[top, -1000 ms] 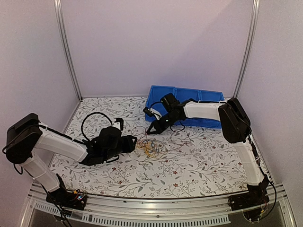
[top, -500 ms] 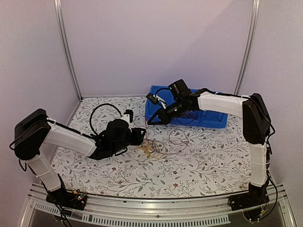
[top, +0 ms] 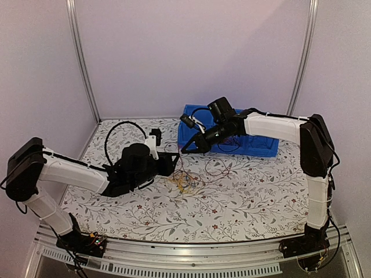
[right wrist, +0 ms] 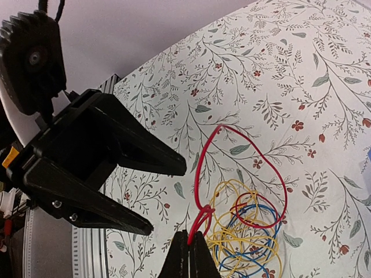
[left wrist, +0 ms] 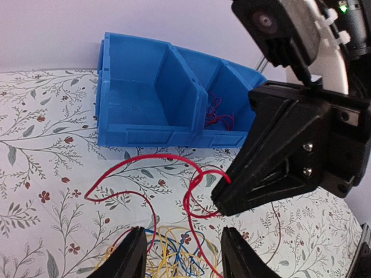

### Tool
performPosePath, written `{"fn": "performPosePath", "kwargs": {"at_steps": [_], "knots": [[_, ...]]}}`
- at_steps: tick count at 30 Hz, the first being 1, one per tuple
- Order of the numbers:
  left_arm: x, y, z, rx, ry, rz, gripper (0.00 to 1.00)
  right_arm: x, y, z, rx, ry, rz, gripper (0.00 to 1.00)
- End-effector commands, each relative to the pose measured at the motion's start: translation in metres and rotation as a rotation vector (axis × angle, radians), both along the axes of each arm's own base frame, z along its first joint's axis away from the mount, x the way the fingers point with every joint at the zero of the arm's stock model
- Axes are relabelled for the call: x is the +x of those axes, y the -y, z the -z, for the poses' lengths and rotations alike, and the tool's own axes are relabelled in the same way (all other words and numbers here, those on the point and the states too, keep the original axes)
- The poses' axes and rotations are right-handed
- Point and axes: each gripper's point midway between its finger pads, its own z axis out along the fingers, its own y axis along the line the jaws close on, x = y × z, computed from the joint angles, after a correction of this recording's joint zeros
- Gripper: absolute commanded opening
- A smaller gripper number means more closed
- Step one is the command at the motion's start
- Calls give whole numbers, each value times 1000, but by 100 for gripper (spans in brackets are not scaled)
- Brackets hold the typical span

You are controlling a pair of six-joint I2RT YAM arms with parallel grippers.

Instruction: Untangle the cables

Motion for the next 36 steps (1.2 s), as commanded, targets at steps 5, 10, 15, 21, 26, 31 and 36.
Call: {"fn": "performPosePath", "kwargs": {"at_steps": [5, 10, 15, 21, 26, 31, 36], "knots": [[2, 17, -12, 62, 63, 52, 42, -8, -1, -15, 32, 20, -26, 0], [10, 20, -13, 68, 71, 34, 39, -10, 1, -17, 34, 23, -29, 0], [12, 17, -13, 67, 73, 18, 33, -13, 2, -14, 31, 20, -33, 0], [1, 11, -19, 73, 96, 71, 30, -20, 5, -14, 43, 42, -76, 0], [0, 17, -17, 91, 108, 122, 30, -30, 7, -17, 67, 44, -119, 0], [3, 22, -12, 91, 103, 131, 27, -35, 8, -25, 95, 39, -139, 0], [9, 22, -12, 77, 109, 110, 26, -39, 8, -25, 100, 23, -153, 0]]}}
